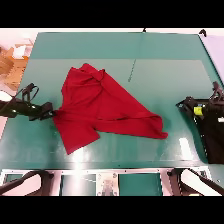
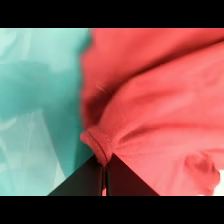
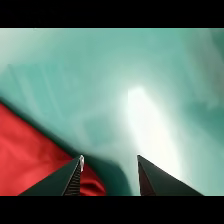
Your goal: Fold the shirts.
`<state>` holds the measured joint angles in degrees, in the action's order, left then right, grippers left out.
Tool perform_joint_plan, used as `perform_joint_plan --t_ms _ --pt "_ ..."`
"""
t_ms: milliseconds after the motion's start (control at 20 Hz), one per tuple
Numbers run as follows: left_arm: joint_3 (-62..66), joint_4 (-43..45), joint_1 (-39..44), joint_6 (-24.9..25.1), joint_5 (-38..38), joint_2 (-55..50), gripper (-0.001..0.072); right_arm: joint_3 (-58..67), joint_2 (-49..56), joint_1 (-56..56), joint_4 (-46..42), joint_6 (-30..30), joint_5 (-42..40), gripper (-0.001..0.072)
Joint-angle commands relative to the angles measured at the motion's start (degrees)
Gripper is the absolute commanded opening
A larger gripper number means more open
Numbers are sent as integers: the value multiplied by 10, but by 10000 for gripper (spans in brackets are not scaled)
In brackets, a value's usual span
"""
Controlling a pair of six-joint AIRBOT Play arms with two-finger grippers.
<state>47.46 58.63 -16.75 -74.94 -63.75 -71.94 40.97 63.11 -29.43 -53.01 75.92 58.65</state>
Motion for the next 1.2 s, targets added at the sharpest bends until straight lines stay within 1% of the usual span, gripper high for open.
perform_joint_plan --t_ms 0,50,100,200,250,350,400,500,800,1000,1050,1150 --pt "31 15 -16 24 11 -61 19 -65 -1 1 -12 -2 80 411" --pt "32 12 -16 37 10 -71 19 -91 -1 1 -8 -13 104 412" --pt "33 13 -16 46 10 -77 19 -117 -5 6 7 -15 107 411" --pt "33 14 -16 49 8 -80 19 -158 -26 18 13 -23 116 411" --pt "33 15 -16 50 5 -80 19 -167 -37 19 13 -22 122 411" --pt "33 15 -16 50 -6 -80 19 -171 -62 18 -15 2 125 412" --pt "33 14 -16 50 -14 -80 20 -171 -70 18 -34 19 123 424" --pt "33 14 -16 50 -25 -80 20 -172 -71 18 -60 36 124 510" --pt "33 14 -16 50 -25 -80 20 -171 -71 20 -71 42 157 510" --pt "32 9 -16 50 -12 -80 20 -172 -71 22 -72 42 123 508" --pt "33 9 -16 50 -12 -80 20 -173 -71 24 -71 42 116 491" --pt "32 9 -16 50 -13 -80 20 -179 -70 39 -70 38 92 487"
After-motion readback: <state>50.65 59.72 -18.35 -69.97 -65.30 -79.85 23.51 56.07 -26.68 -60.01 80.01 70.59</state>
